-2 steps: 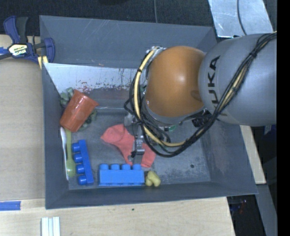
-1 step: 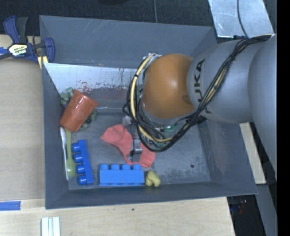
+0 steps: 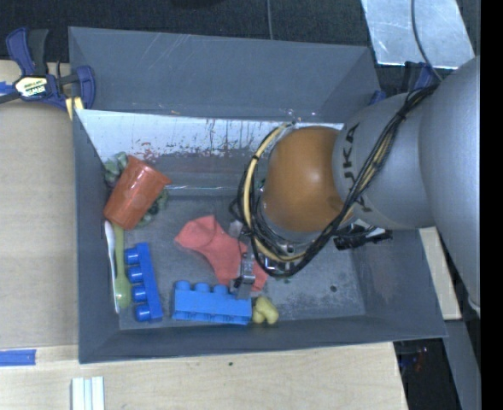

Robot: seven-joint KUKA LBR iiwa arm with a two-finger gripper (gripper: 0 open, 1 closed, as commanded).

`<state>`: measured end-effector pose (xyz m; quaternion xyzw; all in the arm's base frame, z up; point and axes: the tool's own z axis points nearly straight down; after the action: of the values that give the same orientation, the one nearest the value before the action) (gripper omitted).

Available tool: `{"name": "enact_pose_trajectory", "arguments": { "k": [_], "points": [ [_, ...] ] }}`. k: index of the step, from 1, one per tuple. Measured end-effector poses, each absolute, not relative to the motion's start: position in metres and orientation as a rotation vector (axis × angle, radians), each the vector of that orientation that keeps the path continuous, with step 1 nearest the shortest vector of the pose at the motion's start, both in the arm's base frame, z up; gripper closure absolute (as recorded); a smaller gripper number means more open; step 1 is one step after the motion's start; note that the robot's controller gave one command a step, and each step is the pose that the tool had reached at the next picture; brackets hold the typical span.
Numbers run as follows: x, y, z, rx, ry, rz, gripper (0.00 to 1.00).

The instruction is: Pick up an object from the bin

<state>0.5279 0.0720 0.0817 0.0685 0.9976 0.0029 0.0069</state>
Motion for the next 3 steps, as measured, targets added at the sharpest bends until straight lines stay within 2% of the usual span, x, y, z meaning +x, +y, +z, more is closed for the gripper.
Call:
{"name": "enact_pose_trajectory", "arguments": {
  "k": [1, 2, 3],
  "points": [
    [0.513, 0.089, 0.072, 0.126, 3.126, 0.005, 1.00],
    [0.513, 0.089, 0.072, 0.127, 3.126, 0.006, 1.00],
    [0.507, 0.090, 0.141, 0.098, 3.133, 0.003, 1.00]
  ]
}}
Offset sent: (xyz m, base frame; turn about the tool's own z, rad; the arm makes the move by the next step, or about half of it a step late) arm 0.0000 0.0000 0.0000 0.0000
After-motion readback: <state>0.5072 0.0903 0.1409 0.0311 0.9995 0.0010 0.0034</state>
